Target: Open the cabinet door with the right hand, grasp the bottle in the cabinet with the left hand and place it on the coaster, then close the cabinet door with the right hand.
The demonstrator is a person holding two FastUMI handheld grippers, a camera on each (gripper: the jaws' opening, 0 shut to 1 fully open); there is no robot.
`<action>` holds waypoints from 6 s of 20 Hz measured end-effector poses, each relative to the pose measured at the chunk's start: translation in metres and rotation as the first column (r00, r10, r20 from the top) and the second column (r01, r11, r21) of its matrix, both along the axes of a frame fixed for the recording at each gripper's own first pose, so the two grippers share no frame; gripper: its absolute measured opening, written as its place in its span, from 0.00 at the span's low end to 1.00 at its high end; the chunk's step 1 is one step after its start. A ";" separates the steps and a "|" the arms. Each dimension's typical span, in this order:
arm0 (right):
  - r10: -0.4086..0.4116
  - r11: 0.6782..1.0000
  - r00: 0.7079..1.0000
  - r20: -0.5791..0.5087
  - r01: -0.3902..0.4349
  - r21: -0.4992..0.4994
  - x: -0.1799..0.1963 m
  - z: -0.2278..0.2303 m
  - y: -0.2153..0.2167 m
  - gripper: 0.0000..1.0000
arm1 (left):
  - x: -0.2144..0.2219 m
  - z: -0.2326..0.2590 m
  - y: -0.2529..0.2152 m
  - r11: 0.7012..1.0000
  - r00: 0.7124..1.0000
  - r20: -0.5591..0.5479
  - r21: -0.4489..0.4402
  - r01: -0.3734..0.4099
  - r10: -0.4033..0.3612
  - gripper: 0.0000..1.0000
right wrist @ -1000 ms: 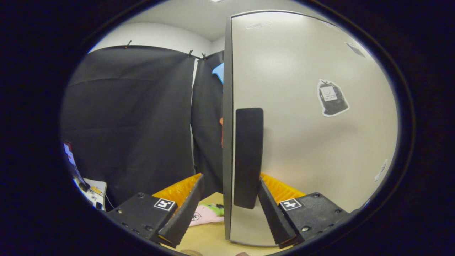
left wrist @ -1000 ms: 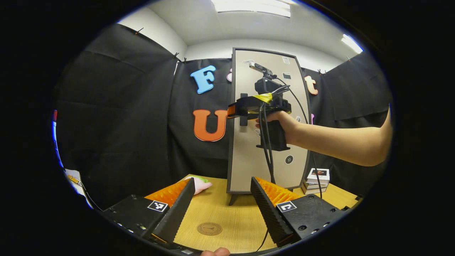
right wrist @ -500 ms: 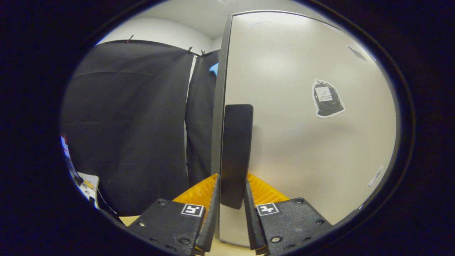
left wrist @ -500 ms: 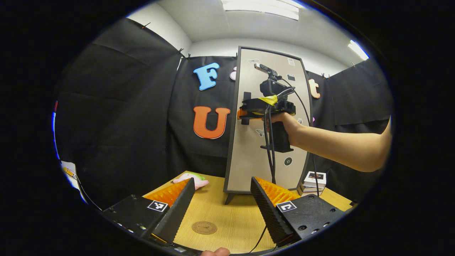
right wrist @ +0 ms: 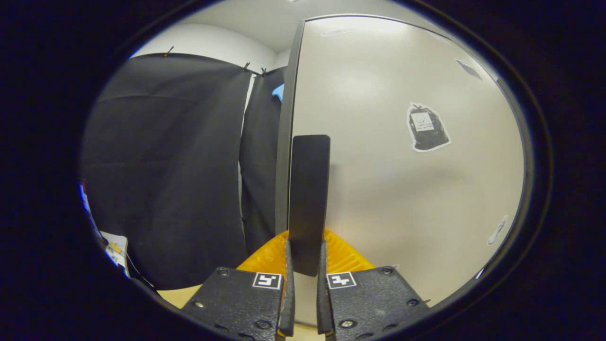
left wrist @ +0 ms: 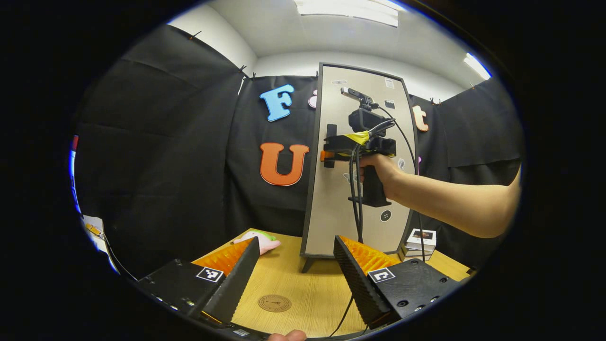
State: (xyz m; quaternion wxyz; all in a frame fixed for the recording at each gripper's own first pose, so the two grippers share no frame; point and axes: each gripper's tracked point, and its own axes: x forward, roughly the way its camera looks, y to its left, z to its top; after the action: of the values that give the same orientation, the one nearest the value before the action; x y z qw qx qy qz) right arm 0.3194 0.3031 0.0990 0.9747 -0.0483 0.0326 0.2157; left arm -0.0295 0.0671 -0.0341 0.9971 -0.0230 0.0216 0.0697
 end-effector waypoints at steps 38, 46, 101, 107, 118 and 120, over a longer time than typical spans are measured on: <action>0.180 0.981 0.983 -0.022 -0.177 0.078 -0.031 0.006 -0.004 0.22 | -0.005 0.002 -0.058 0.990 0.991 0.007 0.059 0.131 -0.132 0.95; 0.126 0.988 0.992 -0.013 -0.124 0.088 -0.030 0.007 -0.012 0.21 | -0.002 0.003 -0.076 0.985 0.986 -0.002 0.045 0.166 -0.166 0.95; -0.290 0.953 0.957 0.027 0.286 0.097 -0.035 -0.026 -0.136 0.54 | -0.001 -0.008 -0.137 0.972 0.973 -0.037 0.044 0.231 -0.230 0.95; -0.305 0.950 0.952 0.033 0.301 0.088 -0.025 -0.037 -0.144 0.94 | 0.029 0.020 -0.140 0.968 0.971 0.001 0.073 0.239 -0.240 0.95; -0.320 0.942 0.947 0.036 0.314 0.119 -0.018 -0.036 -0.148 0.94 | 0.168 0.117 -0.174 0.942 0.933 0.137 0.081 0.325 -0.333 0.95; -0.328 0.937 0.944 0.032 0.321 0.136 -0.015 -0.036 -0.149 0.94 | 0.196 0.130 -0.185 0.934 0.923 0.148 0.089 0.345 -0.355 0.94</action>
State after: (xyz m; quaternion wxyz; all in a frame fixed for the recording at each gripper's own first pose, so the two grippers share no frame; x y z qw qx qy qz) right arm 0.3040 0.1546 0.0629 0.9985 0.0151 -0.0004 0.0523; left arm 0.1660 -0.1178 0.0955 0.9921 0.0061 -0.0574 -0.1111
